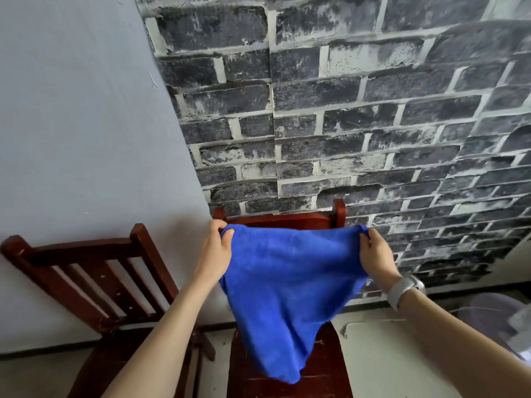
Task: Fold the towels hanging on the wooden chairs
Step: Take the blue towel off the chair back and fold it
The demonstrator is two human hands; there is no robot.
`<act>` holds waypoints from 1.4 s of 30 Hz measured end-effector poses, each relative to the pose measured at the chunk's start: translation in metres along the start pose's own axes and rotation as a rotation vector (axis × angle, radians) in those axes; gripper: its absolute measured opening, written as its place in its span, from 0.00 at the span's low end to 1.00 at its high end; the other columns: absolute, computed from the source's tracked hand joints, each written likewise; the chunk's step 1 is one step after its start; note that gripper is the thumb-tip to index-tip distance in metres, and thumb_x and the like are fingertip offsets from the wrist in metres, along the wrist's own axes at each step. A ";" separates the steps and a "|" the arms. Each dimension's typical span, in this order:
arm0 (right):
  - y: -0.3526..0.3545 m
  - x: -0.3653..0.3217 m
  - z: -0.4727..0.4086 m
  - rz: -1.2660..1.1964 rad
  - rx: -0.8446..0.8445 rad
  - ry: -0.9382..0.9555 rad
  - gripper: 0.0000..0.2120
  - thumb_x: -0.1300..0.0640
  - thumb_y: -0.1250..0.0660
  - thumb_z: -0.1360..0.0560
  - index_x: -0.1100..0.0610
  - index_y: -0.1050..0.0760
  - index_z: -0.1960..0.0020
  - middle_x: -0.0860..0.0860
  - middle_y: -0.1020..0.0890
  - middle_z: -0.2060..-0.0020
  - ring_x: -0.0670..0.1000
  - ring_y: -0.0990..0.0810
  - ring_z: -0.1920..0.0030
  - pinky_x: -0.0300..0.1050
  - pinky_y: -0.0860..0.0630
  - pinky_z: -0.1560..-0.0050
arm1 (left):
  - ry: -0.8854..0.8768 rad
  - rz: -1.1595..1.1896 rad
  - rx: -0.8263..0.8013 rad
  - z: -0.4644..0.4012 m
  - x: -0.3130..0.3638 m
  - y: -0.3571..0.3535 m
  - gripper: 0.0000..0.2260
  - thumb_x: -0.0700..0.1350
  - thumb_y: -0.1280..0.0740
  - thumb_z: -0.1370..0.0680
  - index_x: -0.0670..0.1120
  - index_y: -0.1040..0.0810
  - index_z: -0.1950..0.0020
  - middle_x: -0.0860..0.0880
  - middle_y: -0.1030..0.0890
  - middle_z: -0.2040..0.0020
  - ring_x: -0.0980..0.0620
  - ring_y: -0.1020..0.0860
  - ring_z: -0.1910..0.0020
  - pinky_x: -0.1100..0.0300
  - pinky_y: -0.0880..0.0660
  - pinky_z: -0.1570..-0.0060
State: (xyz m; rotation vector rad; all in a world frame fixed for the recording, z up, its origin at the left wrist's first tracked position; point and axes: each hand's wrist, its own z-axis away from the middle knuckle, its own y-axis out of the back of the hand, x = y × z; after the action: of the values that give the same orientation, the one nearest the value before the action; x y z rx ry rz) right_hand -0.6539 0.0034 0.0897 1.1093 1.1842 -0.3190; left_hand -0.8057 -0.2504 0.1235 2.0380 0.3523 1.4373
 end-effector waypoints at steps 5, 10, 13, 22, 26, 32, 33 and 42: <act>0.016 0.021 0.005 0.074 -0.084 -0.198 0.20 0.53 0.41 0.21 0.68 0.24 0.63 0.62 0.23 0.64 0.59 0.24 0.56 0.47 0.34 0.57 | 0.276 0.251 -0.103 0.010 -0.035 0.007 0.03 0.43 0.37 0.22 0.46 0.25 0.52 0.47 0.23 0.51 0.50 0.27 0.53 0.60 0.33 0.56; 0.017 0.052 0.031 -0.463 -0.320 -0.557 0.09 0.68 0.40 0.26 0.62 0.25 0.62 0.54 0.20 0.74 0.51 0.21 0.73 0.41 0.24 0.74 | 0.565 0.607 -0.433 0.044 -0.057 0.001 0.11 0.38 0.36 0.23 0.47 0.24 0.42 0.46 0.23 0.45 0.48 0.23 0.49 0.52 0.29 0.49; 0.015 0.076 0.045 -0.353 -0.359 -0.503 0.14 0.68 0.45 0.22 0.58 0.25 0.60 0.54 0.20 0.68 0.50 0.20 0.70 0.39 0.24 0.76 | 0.545 0.510 -0.488 0.067 -0.070 -0.008 0.26 0.34 0.34 0.26 0.48 0.34 0.30 0.48 0.27 0.36 0.49 0.26 0.39 0.51 0.30 0.40; 0.019 0.120 0.060 0.169 -0.356 -0.383 0.13 0.54 0.41 0.21 0.64 0.26 0.52 0.56 0.25 0.60 0.53 0.29 0.59 0.43 0.34 0.57 | 0.213 -0.064 -0.390 0.093 -0.097 -0.027 0.19 0.32 0.37 0.26 0.42 0.27 0.35 0.45 0.25 0.36 0.48 0.29 0.35 0.64 0.36 0.42; 0.029 0.120 0.072 -0.387 -0.480 -0.661 0.07 0.62 0.36 0.25 0.58 0.26 0.47 0.55 0.23 0.60 0.51 0.24 0.60 0.42 0.25 0.64 | 0.339 -0.017 -0.248 0.095 -0.101 -0.028 0.11 0.35 0.35 0.25 0.43 0.23 0.44 0.45 0.24 0.46 0.50 0.26 0.50 0.64 0.32 0.52; 0.032 0.123 0.088 -0.044 -0.706 -0.457 0.15 0.69 0.32 0.30 0.65 0.25 0.43 0.55 0.21 0.54 0.52 0.23 0.55 0.37 0.24 0.56 | 0.262 -0.123 -0.763 0.110 -0.107 -0.031 0.13 0.45 0.23 0.35 0.53 0.23 0.55 0.52 0.33 0.45 0.55 0.30 0.46 0.64 0.35 0.46; 0.032 0.125 0.092 0.134 -0.753 -0.361 0.16 0.67 0.30 0.30 0.63 0.24 0.43 0.55 0.21 0.53 0.52 0.23 0.53 0.40 0.26 0.52 | 0.226 -0.182 -0.834 0.117 -0.109 -0.033 0.13 0.43 0.23 0.36 0.52 0.22 0.55 0.51 0.35 0.45 0.55 0.30 0.46 0.65 0.35 0.45; 0.013 0.160 0.126 0.676 -0.765 -0.240 0.10 0.64 0.40 0.25 0.60 0.22 0.48 0.56 0.21 0.56 0.54 0.26 0.58 0.41 0.35 0.61 | 0.111 -0.333 -0.640 0.161 -0.133 -0.046 0.03 0.39 0.34 0.26 0.47 0.25 0.56 0.52 0.25 0.55 0.51 0.25 0.54 0.60 0.32 0.55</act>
State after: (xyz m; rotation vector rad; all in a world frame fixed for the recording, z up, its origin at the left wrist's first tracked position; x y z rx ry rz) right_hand -0.5078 -0.0416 -0.0456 0.6978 0.5665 0.4842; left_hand -0.7019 -0.3393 -0.0409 1.3227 0.2232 1.2496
